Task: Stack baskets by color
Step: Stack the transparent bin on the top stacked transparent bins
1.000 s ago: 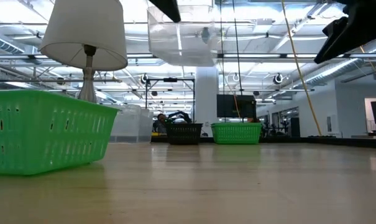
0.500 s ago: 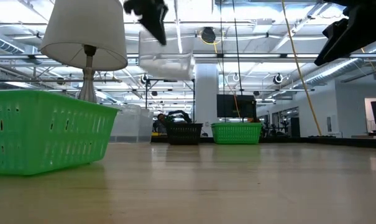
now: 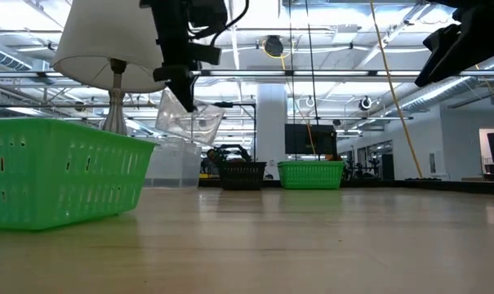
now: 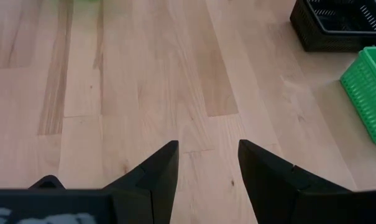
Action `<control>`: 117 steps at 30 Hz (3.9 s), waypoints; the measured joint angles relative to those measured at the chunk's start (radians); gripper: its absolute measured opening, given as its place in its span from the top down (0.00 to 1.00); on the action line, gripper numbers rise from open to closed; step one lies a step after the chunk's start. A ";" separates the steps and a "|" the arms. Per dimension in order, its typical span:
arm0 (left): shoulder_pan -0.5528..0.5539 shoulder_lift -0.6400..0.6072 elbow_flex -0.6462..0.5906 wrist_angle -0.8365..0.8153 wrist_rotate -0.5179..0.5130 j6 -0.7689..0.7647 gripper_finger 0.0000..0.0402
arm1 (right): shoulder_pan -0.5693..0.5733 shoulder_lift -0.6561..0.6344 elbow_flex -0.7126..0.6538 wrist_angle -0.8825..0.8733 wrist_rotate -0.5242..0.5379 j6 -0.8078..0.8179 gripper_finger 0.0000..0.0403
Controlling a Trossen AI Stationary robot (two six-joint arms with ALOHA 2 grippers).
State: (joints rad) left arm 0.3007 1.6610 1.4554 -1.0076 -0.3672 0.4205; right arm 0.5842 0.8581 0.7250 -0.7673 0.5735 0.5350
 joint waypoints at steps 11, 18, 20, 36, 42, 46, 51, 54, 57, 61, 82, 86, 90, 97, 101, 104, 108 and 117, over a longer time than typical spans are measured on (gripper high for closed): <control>0.083 -0.197 -0.138 0.045 0.092 0.072 0.99 | 0.000 0.000 0.000 0.010 0.001 0.002 0.60; 0.128 -0.270 -0.268 0.160 0.114 0.153 0.99 | 0.000 0.000 0.000 0.018 0.001 -0.002 0.60; 0.136 -0.274 -0.285 0.165 0.123 0.177 0.99 | 0.000 0.000 0.000 0.023 0.004 -0.005 0.60; 0.223 -0.273 -0.329 0.190 0.166 0.274 0.96 | 0.000 0.000 0.000 0.053 0.006 -0.035 0.60; 0.223 -0.273 -0.329 0.178 0.167 0.307 0.98 | 0.000 0.000 0.000 0.052 0.006 -0.035 0.60; 0.223 -0.273 -0.329 0.164 0.146 0.303 0.94 | 0.000 0.000 0.000 0.052 0.006 -0.035 0.60; 0.223 -0.273 -0.329 0.126 0.134 0.305 0.92 | 0.000 0.000 0.000 0.052 0.006 -0.035 0.60; 0.223 -0.273 -0.329 0.121 0.129 0.316 0.92 | 0.000 0.000 0.000 0.052 0.006 -0.035 0.60; 0.223 -0.273 -0.329 0.119 0.110 0.318 0.92 | 0.000 0.000 0.000 0.052 0.006 -0.035 0.60; 0.223 -0.273 -0.329 0.094 0.100 0.314 0.92 | 0.000 0.000 0.000 0.052 0.006 -0.035 0.60; 0.191 -0.272 -0.328 0.062 0.029 0.285 0.98 | 0.000 0.000 0.000 0.052 0.006 -0.050 0.60; 0.190 -0.271 -0.304 0.010 0.029 0.264 0.98 | 0.000 0.000 0.000 0.052 0.006 -0.050 0.60; 0.190 -0.271 -0.287 -0.037 0.040 0.250 0.96 | 0.000 0.000 0.000 0.052 0.006 -0.053 0.60; 0.183 -0.271 -0.285 -0.045 0.053 0.236 0.97 | 0.000 0.000 0.000 0.052 0.006 -0.053 0.60; 0.162 -0.271 -0.284 -0.051 0.054 0.236 0.96 | 0.000 0.000 0.000 0.052 0.006 -0.055 0.60; 0.148 -0.271 -0.284 -0.076 0.059 0.232 0.98 | 0.000 0.000 0.000 0.052 0.006 -0.058 0.60; 0.136 -0.271 -0.284 -0.105 0.079 0.224 0.97 | 0.000 0.000 0.000 0.052 0.006 -0.061 0.60; 0.136 -0.272 -0.284 -0.099 0.079 0.210 0.98 | 0.000 0.000 0.000 0.052 0.006 -0.061 0.60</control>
State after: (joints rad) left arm 0.4366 1.3891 1.1709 -1.1064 -0.2882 0.6306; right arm 0.5842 0.8581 0.7250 -0.7151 0.5800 0.4740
